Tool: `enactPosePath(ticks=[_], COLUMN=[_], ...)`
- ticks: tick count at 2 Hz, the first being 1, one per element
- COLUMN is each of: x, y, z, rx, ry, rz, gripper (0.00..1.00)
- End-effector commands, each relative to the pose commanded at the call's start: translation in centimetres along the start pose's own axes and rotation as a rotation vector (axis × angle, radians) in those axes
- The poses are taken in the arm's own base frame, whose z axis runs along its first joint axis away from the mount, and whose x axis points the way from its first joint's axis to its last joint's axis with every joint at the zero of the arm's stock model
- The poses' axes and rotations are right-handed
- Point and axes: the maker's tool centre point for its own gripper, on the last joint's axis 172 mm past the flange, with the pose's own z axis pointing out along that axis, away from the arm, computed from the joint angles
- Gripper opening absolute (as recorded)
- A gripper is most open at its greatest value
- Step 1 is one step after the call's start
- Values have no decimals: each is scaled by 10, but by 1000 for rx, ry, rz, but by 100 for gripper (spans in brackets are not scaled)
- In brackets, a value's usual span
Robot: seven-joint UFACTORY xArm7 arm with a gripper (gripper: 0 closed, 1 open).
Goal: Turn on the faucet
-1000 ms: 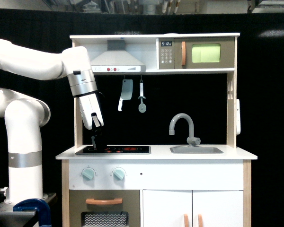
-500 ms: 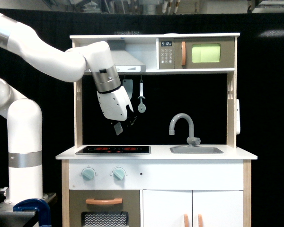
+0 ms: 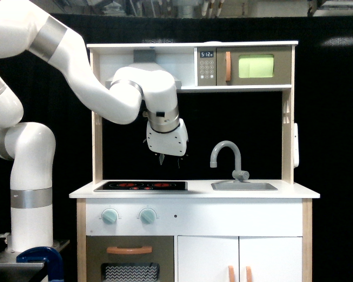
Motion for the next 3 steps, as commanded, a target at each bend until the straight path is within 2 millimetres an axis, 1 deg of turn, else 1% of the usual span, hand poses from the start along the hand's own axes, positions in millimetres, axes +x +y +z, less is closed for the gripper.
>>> enactPosePath(ticks=[1, 2, 3], x=[-1, 12, 24], y=[-3, -2, -5], z=[3, 0, 8], rx=[-55, -49, -8], ry=[329, 445, 526], rz=[-51, -91, -127], gripper=[100, 100, 100])
